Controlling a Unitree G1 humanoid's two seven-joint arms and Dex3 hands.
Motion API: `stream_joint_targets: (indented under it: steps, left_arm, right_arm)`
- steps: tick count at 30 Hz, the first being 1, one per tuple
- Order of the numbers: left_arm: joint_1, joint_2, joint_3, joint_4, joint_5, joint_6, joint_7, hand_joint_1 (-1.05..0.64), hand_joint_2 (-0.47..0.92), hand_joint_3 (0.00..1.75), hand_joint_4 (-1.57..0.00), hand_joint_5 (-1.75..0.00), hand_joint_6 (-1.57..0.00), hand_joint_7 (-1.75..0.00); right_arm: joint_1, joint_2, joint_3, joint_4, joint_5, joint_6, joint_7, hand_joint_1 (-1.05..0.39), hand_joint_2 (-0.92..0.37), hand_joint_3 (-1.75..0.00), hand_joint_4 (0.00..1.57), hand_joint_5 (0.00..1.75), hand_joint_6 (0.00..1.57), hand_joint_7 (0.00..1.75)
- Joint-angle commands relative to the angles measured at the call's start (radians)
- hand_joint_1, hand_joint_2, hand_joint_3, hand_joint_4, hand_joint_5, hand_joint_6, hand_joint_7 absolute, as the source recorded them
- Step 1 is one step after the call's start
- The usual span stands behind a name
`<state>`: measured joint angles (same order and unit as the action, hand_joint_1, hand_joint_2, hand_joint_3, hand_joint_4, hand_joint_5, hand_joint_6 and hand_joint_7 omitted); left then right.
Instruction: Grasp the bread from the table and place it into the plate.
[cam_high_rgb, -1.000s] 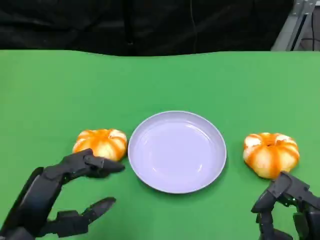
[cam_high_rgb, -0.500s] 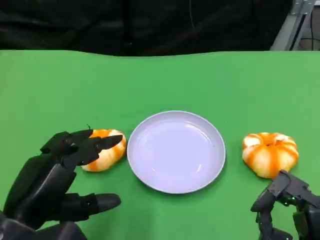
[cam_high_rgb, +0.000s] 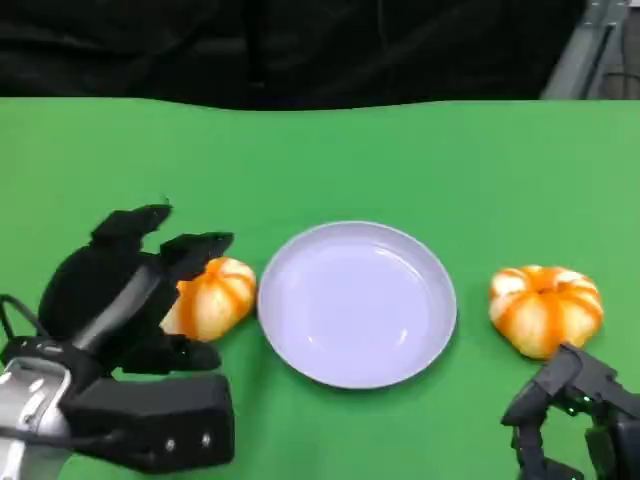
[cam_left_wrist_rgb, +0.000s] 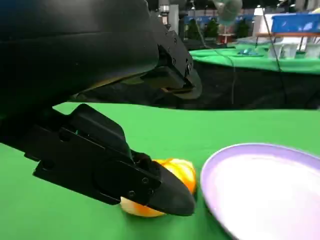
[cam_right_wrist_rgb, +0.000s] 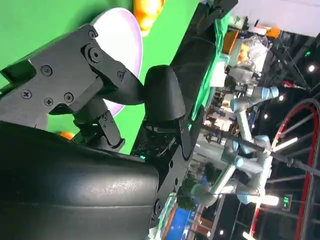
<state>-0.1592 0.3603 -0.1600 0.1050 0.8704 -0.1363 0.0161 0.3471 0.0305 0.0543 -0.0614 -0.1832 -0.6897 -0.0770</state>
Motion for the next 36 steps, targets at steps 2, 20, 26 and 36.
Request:
stream_joint_targets:
  steps: [2, 20, 26, 36]
  left_arm:
    - [-0.108, -0.003, -0.063, 0.22, 0.005, 0.041, 0.088, -0.94, 0.92, 0.01, -0.11, -0.19, -0.44, 0.0]
    - [-0.243, -0.069, -0.192, 0.544, -0.069, 0.066, 0.178, -0.93, 0.92, 0.06, -0.13, -0.13, -0.43, 0.0]
    - [-0.257, -0.074, -0.218, 0.571, -0.084, 0.067, 0.193, -0.93, 0.92, 0.06, -0.15, -0.13, -0.44, -0.01]
    - [-0.28, -0.087, -0.253, 0.614, -0.096, 0.063, 0.217, -0.89, 0.92, 0.07, -0.19, -0.12, -0.46, -0.01]
  right_arm:
    - [0.002, -0.012, -0.01, 0.01, 0.004, -0.03, -0.007, -0.12, -0.51, -1.22, 0.84, 1.75, 0.76, 1.5]
    - [0.002, -0.008, -0.004, 0.002, 0.001, -0.022, -0.007, -0.12, -0.49, -1.26, 0.84, 1.75, 0.76, 1.5]
    - [0.002, -0.011, -0.006, 0.004, 0.002, -0.026, -0.006, -0.13, -0.49, -1.26, 0.84, 1.75, 0.76, 1.51]
    - [0.003, -0.011, -0.005, 0.003, 0.009, -0.022, -0.003, -0.12, -0.49, -1.26, 0.84, 1.75, 0.75, 1.52]
